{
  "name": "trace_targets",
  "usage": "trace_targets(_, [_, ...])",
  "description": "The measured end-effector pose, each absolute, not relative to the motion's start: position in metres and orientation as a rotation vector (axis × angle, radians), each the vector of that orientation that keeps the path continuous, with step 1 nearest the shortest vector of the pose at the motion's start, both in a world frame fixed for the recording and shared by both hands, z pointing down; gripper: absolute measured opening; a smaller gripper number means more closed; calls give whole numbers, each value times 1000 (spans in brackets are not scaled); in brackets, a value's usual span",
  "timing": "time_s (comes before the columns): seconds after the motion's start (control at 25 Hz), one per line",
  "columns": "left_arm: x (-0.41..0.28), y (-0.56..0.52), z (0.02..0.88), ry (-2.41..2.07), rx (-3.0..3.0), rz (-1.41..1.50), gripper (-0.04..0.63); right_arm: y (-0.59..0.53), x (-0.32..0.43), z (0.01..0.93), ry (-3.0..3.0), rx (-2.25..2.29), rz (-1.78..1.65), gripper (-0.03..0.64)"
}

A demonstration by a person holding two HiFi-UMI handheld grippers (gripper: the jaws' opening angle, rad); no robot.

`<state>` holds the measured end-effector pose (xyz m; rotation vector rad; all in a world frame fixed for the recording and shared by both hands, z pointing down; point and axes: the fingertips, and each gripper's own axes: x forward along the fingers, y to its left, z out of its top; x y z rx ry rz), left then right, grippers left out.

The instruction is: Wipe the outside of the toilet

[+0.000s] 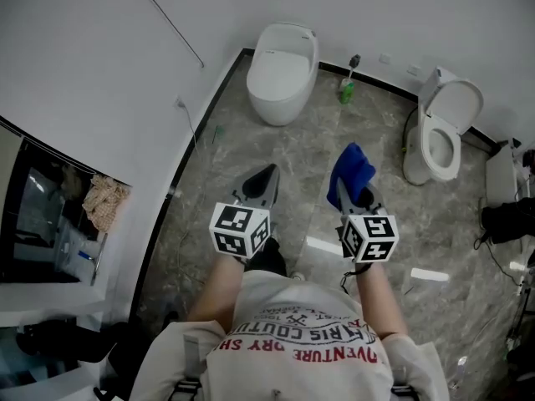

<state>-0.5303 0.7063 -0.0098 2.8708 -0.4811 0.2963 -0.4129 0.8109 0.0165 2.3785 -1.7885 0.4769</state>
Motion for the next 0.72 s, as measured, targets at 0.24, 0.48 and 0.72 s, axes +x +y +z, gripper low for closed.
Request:
trace_targets(0.24, [-486, 627, -6, -485, 2868, 284, 6, 744, -366, 25, -1747, 2423, 562, 77])
trace_targets(0.48, [-428, 518, -23, -426, 2919, 243, 6, 643, -303, 5, -1662, 2502, 491, 77])
trace_targets(0.72, [-374, 414, -33, -390, 2942, 238, 6, 541, -241, -17, -1604, 2569, 433, 77])
